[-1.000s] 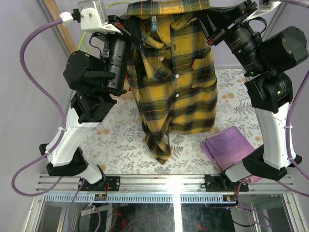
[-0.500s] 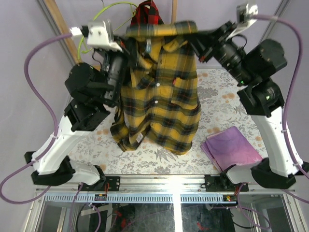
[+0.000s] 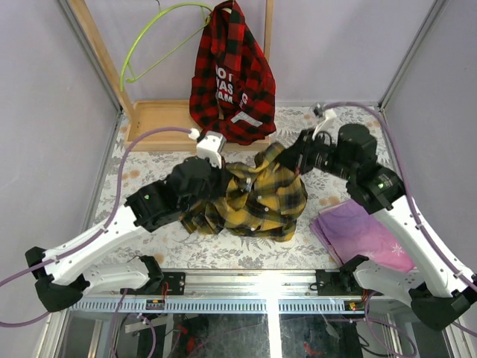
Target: Place the shirt on the hanger
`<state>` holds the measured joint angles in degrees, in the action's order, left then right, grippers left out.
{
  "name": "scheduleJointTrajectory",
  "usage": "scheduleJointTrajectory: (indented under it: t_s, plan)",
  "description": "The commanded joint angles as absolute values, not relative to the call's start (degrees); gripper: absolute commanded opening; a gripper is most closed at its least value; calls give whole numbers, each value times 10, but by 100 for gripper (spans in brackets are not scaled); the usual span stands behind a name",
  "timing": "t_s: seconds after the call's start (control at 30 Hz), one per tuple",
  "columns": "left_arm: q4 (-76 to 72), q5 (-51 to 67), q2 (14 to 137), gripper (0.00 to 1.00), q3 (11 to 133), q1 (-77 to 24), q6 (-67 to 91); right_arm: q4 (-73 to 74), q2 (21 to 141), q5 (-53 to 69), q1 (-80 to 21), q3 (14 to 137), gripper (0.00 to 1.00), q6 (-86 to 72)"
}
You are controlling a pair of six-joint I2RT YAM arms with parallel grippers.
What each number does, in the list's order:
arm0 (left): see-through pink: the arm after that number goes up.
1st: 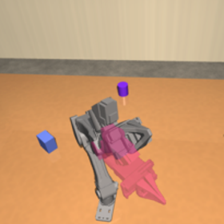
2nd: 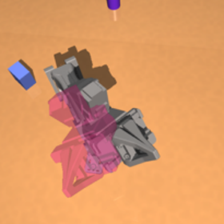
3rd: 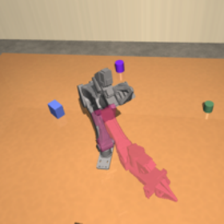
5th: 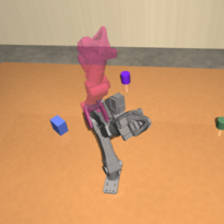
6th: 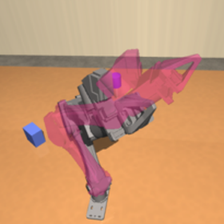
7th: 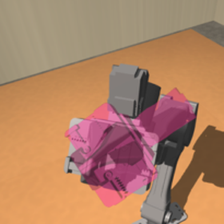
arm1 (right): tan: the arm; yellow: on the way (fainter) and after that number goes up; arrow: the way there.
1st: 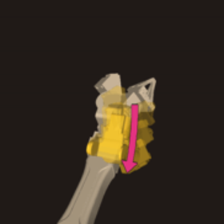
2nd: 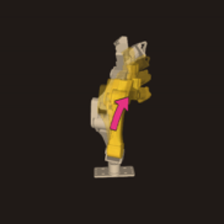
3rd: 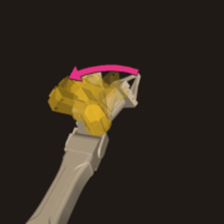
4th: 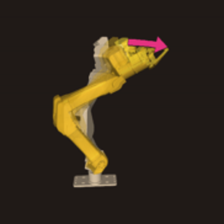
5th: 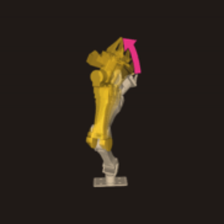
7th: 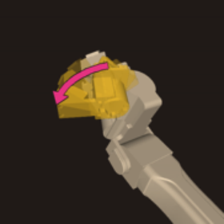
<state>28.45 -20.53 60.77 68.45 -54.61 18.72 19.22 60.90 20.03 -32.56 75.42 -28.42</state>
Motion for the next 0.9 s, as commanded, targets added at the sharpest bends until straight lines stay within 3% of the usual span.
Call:
scheduleJointTrajectory:
  t_s: [0.0, 0.2, 0.37, 0.5, 0.63, 0.77, 0.87]
  plan:
    - [331, -214, 601, 0, 638, -543, 293, 237, 574, 207, -325, 672, 0, -325]
    - [314, -212, 669, 0, 585, -491, 322, 302, 608, 133, -325, 590, 0, -290]
    - [238, -175, 730, 0, 526, -451, 321, 273, 654, 54, -324, 518, 1, -265]
    - [200, -161, 761, 12, 506, -427, 317, 245, 686, 44, -324, 501, 9, -255]
    - [203, -149, 756, 28, 519, -419, 306, 251, 680, 40, -324, 528, 30, -233]
    - [231, -148, 715, 54, 548, -418, 294, 255, 635, 86, -324, 557, 59, -194]
    - [254, -142, 681, 62, 560, -419, 290, 268, 609, 125, -324, 571, 68, -166]
